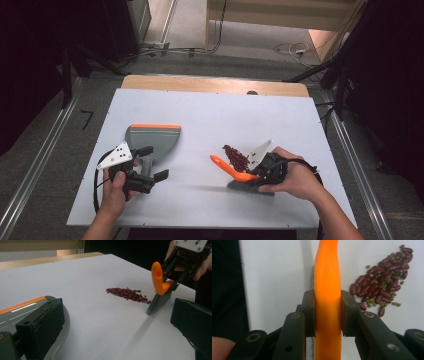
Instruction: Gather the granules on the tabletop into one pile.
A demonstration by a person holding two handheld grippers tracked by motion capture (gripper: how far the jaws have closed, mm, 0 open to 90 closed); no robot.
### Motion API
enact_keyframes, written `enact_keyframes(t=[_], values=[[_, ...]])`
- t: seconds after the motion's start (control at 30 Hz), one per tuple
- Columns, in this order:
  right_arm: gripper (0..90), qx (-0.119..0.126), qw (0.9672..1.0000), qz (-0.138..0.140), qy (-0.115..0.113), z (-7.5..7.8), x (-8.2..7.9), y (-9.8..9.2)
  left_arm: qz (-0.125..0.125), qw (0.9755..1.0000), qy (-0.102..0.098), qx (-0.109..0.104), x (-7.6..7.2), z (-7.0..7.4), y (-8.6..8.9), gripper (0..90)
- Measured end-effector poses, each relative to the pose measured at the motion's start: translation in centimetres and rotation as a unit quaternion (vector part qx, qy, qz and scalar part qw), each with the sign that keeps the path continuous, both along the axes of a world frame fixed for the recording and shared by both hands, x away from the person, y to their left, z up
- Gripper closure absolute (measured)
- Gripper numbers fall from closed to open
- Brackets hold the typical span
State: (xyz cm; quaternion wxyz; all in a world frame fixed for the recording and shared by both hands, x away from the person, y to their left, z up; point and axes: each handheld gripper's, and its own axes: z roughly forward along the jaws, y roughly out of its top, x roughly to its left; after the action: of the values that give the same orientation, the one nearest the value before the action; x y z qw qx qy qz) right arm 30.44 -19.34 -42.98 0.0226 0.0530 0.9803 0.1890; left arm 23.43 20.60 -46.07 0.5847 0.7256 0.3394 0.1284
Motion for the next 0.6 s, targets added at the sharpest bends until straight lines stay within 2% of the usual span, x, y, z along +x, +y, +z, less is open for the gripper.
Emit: enact_keyframes(t=[0.03,0.17,0.43,0.53,0.6], values=[[68.3,0.006,1.0000,-0.003,0.004,-0.1,0.5,0.0,0.000,1.0000,0.000,0.001,0.0,0.0,0.0,0.0],[67.8,0.023,0.9997,0.008,-0.006,-0.6,2.0,-0.2,-0.002,1.0000,0.001,0.004,0.0,-0.1,0.0,0.0],[67.5,0.029,0.9992,0.023,-0.012,-0.8,3.8,0.1,-0.003,1.0000,0.000,0.003,0.1,-0.1,0.0,0.0],[67.5,0.039,0.9989,0.018,-0.018,-0.9,4.7,0.2,-0.003,1.0000,0.001,0.002,0.0,-0.1,-0.1,0.0],[67.4,0.041,0.9989,0.016,-0.014,-1.0,5.1,0.2,-0.003,1.0000,0.001,0.002,0.1,-0.1,-0.2,0.0]])
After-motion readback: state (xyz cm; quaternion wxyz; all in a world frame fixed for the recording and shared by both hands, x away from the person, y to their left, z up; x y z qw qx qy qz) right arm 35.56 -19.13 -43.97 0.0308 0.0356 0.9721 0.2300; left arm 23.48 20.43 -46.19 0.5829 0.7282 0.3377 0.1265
